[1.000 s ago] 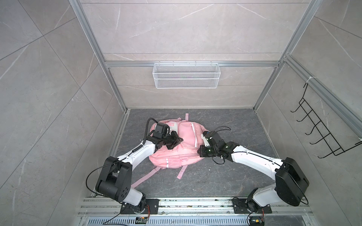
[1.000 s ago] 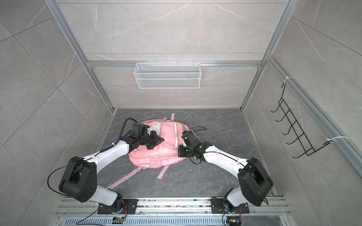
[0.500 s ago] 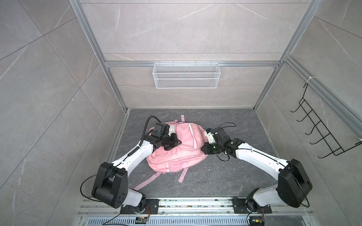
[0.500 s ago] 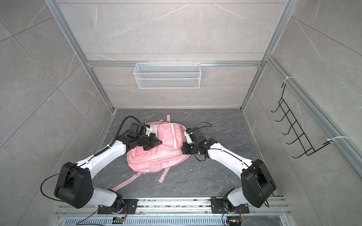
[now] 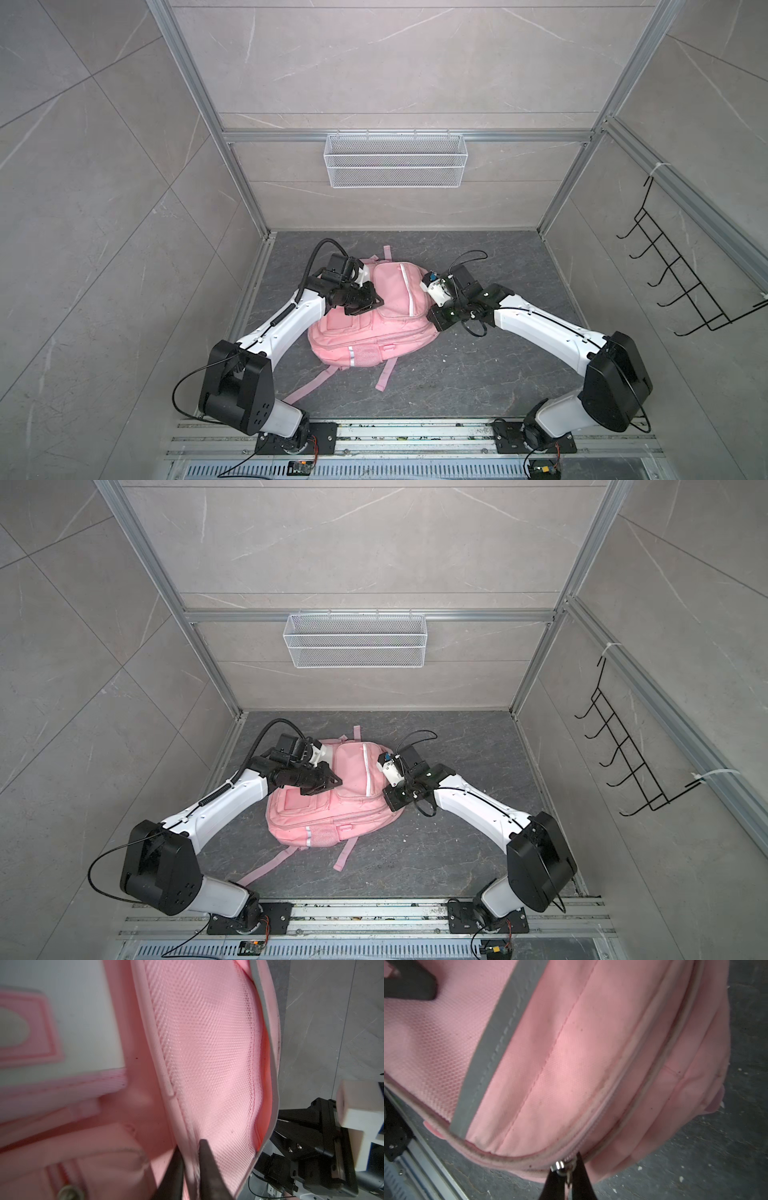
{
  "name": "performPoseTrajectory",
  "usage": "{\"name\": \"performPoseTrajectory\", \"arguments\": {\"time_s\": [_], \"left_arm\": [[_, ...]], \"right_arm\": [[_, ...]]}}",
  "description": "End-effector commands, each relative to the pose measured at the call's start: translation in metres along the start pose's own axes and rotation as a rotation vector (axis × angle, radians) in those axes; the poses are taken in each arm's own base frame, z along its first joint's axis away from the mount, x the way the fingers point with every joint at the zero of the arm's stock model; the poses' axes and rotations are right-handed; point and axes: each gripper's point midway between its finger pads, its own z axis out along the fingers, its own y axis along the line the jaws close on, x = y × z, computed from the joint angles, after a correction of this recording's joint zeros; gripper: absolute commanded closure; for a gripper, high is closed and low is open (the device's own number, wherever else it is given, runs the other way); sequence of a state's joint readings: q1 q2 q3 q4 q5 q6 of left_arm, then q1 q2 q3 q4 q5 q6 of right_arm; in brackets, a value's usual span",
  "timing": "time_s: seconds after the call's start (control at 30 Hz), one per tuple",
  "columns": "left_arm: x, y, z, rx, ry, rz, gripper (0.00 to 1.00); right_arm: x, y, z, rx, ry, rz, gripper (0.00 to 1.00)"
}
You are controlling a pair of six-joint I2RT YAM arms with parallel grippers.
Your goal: Pack the student bag
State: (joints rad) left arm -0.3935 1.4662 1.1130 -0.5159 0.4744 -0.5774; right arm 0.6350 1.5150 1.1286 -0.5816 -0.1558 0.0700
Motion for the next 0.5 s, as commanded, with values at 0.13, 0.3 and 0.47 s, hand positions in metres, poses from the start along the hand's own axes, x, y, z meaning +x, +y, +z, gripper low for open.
{"name": "performPoseTrajectory", "arguments": {"time_s": [0.13,0.3,0.47], "left_arm": [[0.012,-0.027,-0.054,0.079,-0.065,0.006,0.02],[0.072,-0.012,-0.067,0.092,-0.013,-0.116,0.06],[0.114,0.004,-0.065,0.157,0.024,-0.232,0.08]], "right_arm": [[0.002,0.005,-0.001,0.038,0.045,0.074,1.0],[-0.003,0.033,0.003,0.0,0.065,0.049,1.0],[-0.003,0.06,0.005,-0.039,0.087,-0.007,1.0]]}}
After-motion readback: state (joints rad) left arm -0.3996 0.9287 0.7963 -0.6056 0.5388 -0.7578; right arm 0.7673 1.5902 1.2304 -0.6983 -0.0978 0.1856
